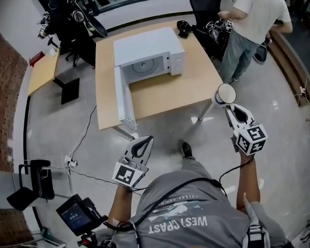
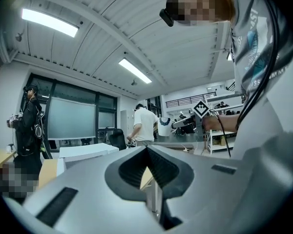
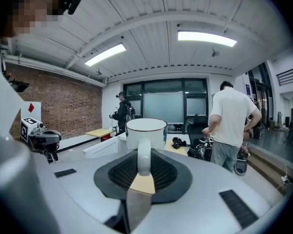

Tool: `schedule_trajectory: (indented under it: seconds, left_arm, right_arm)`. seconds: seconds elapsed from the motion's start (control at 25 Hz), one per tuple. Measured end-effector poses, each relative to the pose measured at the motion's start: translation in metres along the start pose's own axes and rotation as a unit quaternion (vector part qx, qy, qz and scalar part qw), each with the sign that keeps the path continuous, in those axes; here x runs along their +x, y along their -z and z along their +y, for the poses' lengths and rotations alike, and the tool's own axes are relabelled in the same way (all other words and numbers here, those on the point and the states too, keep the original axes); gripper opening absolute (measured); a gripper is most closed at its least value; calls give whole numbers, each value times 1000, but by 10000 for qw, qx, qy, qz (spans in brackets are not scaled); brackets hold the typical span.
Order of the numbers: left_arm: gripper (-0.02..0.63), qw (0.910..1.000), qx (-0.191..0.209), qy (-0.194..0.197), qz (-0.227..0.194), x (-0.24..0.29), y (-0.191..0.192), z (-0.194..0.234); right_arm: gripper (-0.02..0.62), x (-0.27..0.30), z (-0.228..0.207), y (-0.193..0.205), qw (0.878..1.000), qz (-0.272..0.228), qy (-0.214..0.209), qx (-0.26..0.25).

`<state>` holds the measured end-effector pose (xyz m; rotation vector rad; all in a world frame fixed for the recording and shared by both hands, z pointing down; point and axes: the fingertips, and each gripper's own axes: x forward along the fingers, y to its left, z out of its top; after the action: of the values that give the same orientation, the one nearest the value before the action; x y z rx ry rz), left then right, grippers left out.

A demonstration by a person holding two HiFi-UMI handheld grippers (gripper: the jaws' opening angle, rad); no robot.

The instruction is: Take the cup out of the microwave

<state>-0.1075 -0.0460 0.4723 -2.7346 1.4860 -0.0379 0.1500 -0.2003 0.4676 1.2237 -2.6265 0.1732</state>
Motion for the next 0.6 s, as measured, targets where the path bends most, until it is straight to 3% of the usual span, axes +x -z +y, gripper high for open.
schedule_trajectory:
  seconds: [0.24, 0.44, 0.6]
  left_arm:
    - [43, 9992, -72, -252, 307, 39, 5, 14]
    - [43, 9939, -223, -723, 803, 83, 26, 41]
    - [43, 9923, -235, -892, 829, 126, 29, 67]
  right_arm:
    - [69, 54, -54, 8, 9995, 90, -67, 297]
    - [71, 129, -110, 19, 9985, 183, -229, 469]
    - [71, 197, -155, 23, 9977, 330, -298, 505]
